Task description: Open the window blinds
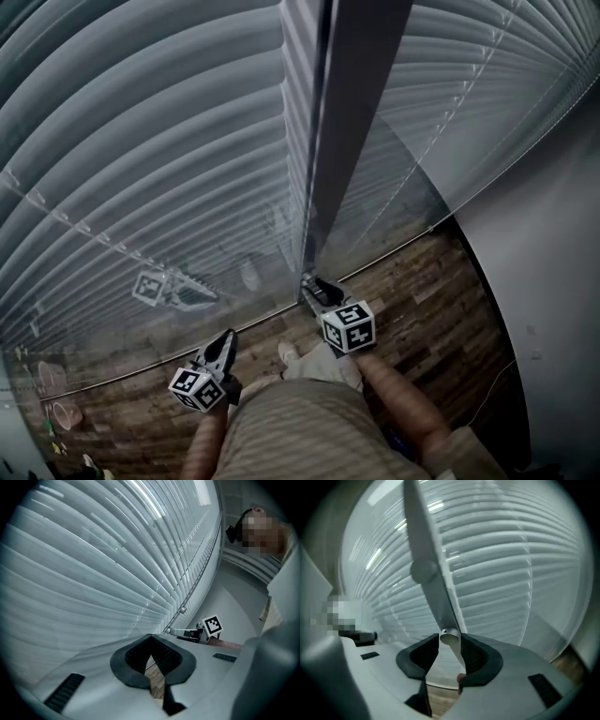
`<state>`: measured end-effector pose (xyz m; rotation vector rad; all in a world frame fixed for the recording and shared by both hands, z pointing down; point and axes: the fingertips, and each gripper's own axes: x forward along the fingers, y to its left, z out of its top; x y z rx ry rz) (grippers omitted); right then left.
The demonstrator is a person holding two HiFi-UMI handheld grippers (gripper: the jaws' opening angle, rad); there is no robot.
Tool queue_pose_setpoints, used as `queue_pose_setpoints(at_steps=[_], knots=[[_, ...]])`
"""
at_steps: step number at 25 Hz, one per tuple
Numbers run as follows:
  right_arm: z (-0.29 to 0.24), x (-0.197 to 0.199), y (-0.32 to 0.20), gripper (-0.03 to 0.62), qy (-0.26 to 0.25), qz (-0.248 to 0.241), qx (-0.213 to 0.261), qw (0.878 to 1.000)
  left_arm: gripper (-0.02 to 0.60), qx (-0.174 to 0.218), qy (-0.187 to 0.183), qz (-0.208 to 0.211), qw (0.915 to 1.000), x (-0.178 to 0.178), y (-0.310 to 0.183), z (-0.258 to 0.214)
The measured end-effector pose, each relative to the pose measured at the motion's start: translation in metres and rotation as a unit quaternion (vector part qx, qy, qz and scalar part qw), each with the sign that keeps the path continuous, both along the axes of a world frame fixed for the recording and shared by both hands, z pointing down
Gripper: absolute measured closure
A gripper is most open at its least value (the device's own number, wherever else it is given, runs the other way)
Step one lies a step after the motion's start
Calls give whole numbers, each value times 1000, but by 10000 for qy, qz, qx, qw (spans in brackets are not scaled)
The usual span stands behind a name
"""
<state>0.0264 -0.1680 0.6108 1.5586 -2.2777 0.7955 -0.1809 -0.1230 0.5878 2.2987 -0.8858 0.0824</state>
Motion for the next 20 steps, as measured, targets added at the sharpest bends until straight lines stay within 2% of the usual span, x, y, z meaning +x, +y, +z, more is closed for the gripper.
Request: queue_pose_setpoints(at_steps=[1,3,6,7,10,11,12,13,14,15,16,17,18,20], knots=[[1,3,1,462,-697,183,-186,9972,571,0,-5,-16,10000,-1,0,0],[1,7,0,462,-1805,410,-442,9817,571,-10,-13,-36,10000,-2,-1,1],[2,6,-5,462,-2865,531,-646,9544,571,-19,-15,-32,10000,-1,-1,1],[3,6,-6,462,-3055,536,-712,9480,571,-15,-19,-31,10000,-1,-1,1],[7,5,-7,462,-3273,551,-841,9396,571,-5,-31,-28,10000,0,-2,0],[6,5,-7,464,-3323,563,-842,9377,571,-4,-33,-31,10000,1,-2,0],[4,4,-8,465,-3213,542,-807,9420,571,-4,-35,-33,10000,1,-2,0],[3,3,-8,465,-2719,445,-684,9588,571,-7,-37,-34,10000,1,-2,0],[2,2,-8,467,-1729,249,-449,9836,571,-9,-39,-32,10000,1,-2,0],[1,-1,-8,467,-402,-10,-154,9991,571,-10,-42,-26,10000,2,-2,0],[0,-3,-7,467,929,-264,118,9953,571,-11,-45,-21,10000,2,-2,1],[-1,-5,-7,467,1923,-443,296,9799,571,-13,-44,-20,10000,2,-3,1],[-1,-7,-7,468,2398,-516,351,9688,571,-15,-42,-20,10000,2,-3,1],[0,-7,-6,468,2408,-491,237,9690,571,-6,-31,-5,10000,4,-3,0]])
